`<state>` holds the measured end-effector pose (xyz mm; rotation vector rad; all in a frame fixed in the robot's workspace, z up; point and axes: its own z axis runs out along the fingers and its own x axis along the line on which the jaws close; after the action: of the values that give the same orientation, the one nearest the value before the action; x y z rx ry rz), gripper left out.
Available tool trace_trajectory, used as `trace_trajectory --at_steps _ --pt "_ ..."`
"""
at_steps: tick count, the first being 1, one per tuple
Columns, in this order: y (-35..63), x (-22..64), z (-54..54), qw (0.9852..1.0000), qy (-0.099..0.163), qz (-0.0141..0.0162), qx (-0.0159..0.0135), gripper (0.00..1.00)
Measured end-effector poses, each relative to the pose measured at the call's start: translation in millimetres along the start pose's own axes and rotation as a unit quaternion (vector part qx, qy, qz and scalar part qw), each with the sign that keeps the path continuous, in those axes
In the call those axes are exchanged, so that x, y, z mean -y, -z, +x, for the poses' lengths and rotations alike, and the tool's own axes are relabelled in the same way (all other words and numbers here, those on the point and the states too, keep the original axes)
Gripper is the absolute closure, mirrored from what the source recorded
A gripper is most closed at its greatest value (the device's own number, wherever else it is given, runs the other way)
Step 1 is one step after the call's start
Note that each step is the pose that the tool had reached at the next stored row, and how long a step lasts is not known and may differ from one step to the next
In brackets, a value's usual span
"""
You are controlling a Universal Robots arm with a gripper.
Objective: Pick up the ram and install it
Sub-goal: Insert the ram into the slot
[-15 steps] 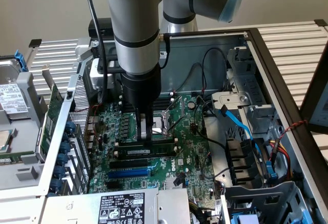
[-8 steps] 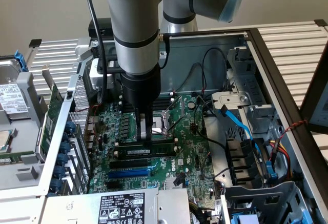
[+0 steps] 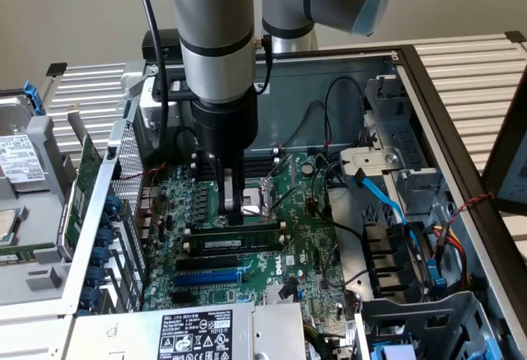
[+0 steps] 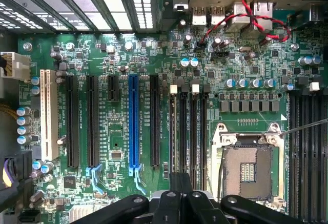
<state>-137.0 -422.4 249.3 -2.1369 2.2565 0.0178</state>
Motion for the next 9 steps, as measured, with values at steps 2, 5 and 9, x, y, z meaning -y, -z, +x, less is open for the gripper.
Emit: trace_trajectory --at_steps 2,5,9 --pt "4.1 0.1 0.0 1.0000 0.000 -0.0001 0.0000 0.90" --pt "5.9 0.0 0.0 1.0000 0.000 -0.0001 0.0005 0.90" --pt "6.1 -0.1 0.0 1.0000 0.000 -0.0002 0.0014 0.90"
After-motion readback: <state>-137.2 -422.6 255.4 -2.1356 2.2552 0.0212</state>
